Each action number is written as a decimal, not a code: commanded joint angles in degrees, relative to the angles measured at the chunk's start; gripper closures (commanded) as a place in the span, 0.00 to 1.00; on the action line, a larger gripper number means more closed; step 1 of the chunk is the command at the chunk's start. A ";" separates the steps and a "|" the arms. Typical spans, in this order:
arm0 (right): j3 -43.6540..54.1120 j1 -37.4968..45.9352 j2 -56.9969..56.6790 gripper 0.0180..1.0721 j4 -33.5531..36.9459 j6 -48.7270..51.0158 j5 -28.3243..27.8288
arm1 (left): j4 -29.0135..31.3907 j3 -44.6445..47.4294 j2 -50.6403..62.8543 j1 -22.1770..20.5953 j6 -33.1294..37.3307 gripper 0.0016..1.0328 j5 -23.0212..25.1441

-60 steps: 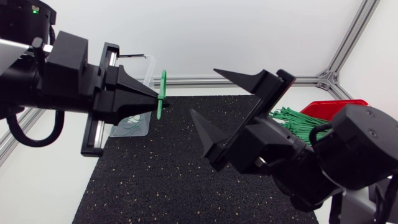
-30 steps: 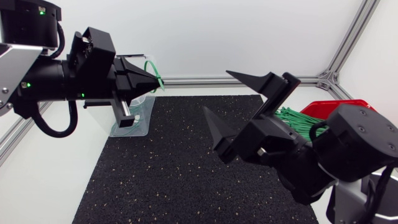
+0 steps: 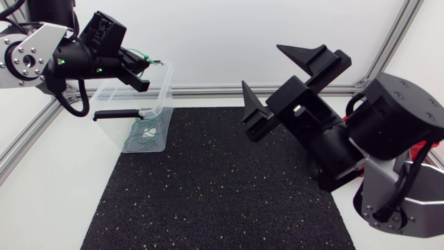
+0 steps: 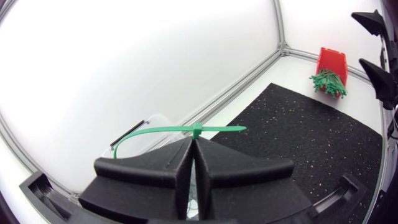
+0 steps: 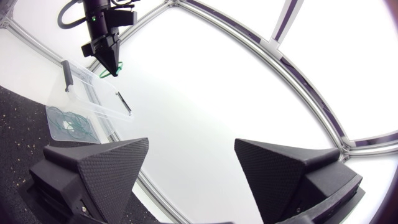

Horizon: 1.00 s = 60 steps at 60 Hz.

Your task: Take a green cable tie from the red box, thread the tail through the head to close it, then place it in the transparent bin on the left.

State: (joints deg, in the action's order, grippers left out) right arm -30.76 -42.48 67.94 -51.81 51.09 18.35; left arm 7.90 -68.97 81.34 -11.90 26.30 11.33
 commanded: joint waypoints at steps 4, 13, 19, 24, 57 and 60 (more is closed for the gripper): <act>-1.32 0.99 0.96 0.04 0.31 -2.57 0.99 | 2.38 -6.26 5.41 2.85 -5.30 0.97 -2.98; -1.14 1.52 0.79 0.04 0.40 -3.45 1.87 | 6.69 -11.10 10.51 5.13 -7.94 0.97 -3.16; -1.14 1.87 0.70 0.04 0.57 -3.98 2.39 | 9.33 -13.30 12.53 5.40 -8.99 0.89 -3.16; -1.14 1.96 0.44 0.04 0.66 -4.07 2.74 | 10.91 -14.17 13.32 5.05 -9.52 0.75 -3.16; -1.40 5.39 -4.57 0.04 6.02 -7.23 3.71 | 12.67 -13.74 10.86 4.61 -10.84 0.05 -10.89; -1.76 6.27 -5.63 0.04 7.34 -8.20 3.80 | 12.14 -12.68 9.36 4.96 -11.01 0.05 -11.07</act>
State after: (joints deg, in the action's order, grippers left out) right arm -31.07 -37.52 64.18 -45.84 45.12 21.34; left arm 20.49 -82.54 93.58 -7.75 16.88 0.91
